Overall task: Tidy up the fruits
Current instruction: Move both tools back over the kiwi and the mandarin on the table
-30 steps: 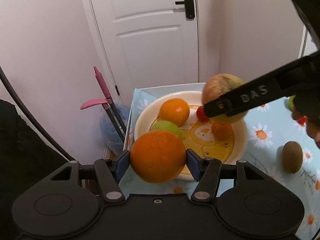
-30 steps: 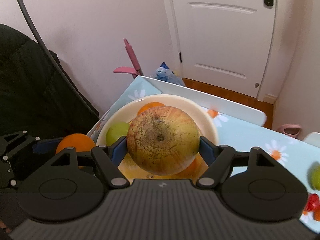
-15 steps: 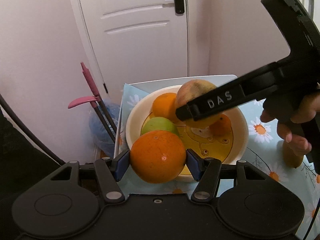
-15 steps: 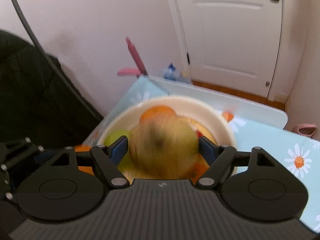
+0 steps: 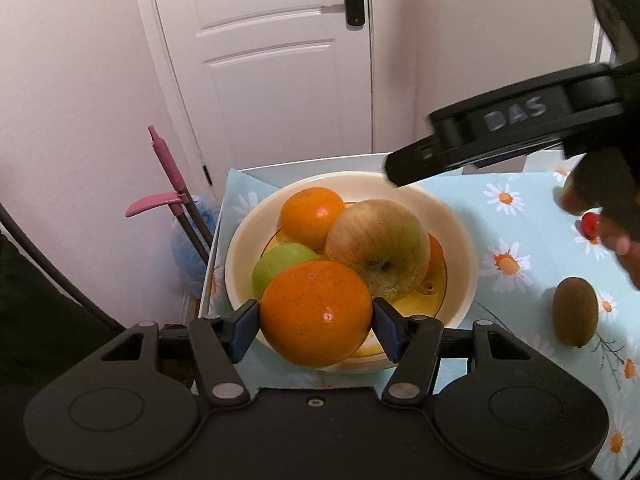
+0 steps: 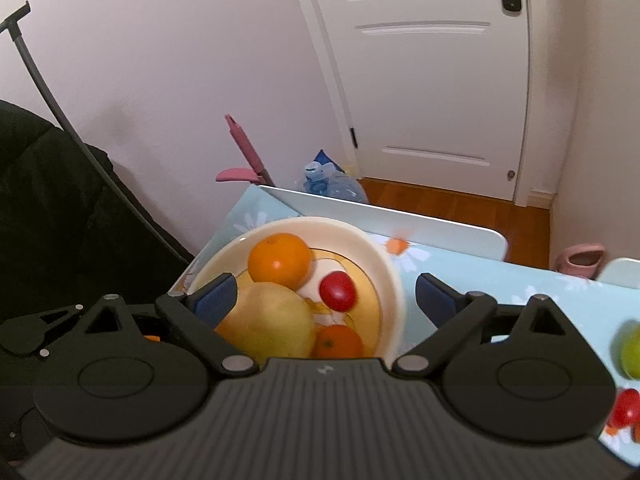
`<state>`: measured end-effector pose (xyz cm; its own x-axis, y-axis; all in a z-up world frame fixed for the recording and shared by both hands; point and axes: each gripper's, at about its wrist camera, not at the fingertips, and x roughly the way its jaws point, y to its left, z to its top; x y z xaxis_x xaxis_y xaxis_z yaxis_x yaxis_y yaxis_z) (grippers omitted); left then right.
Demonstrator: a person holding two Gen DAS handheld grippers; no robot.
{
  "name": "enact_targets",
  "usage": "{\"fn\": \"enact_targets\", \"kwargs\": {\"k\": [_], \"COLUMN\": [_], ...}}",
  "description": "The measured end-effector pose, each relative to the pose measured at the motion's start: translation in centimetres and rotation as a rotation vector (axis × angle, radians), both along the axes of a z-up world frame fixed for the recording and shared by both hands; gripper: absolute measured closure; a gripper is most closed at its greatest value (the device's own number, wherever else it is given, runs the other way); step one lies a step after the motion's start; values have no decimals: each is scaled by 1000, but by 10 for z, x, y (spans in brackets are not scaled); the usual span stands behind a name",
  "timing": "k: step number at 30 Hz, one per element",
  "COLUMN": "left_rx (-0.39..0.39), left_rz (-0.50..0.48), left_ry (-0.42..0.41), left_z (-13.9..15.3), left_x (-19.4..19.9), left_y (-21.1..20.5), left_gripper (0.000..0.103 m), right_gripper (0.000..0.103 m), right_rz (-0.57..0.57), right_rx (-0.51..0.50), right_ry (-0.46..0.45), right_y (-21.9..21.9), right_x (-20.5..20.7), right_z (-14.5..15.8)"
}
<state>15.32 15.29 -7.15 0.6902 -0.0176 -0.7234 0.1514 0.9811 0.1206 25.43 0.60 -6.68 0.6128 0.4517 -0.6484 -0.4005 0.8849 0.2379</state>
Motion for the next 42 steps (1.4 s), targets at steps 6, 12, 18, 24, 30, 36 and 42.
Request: {"fn": "enact_targets", "kwargs": {"k": [6,12,18,24,30,36,42], "left_rx": [8,31,73,50,40,16,10], "left_rz": [23,27,15,20,-9,-60,-107], "left_ry": [-8,-36,-115,-110,-126,-150,-168], "left_z": [-7,-10,-4,5,20,38,57], "left_x": [-3,-2,-12,-21,-35,-46,-55], "left_y": [-1,-4,-6,0,-3,-12,-28], "left_gripper": [38,37,4,4,4,4,4], "right_gripper": [0,0,0,0,0,0,0], "right_rz": [-25,-27,-25,-37,-65,-129,-190], "right_rx": [8,3,0,0,-17,-24,-32], "right_ry": [5,4,-1,-17,-45,-76,-95], "right_y": [-15,-16,-13,-14,-23,-40,-69], "right_x": [-5,-12,-20,-37,-58,-82,-104], "right_z": [-1,-2,0,8,21,36,50]}}
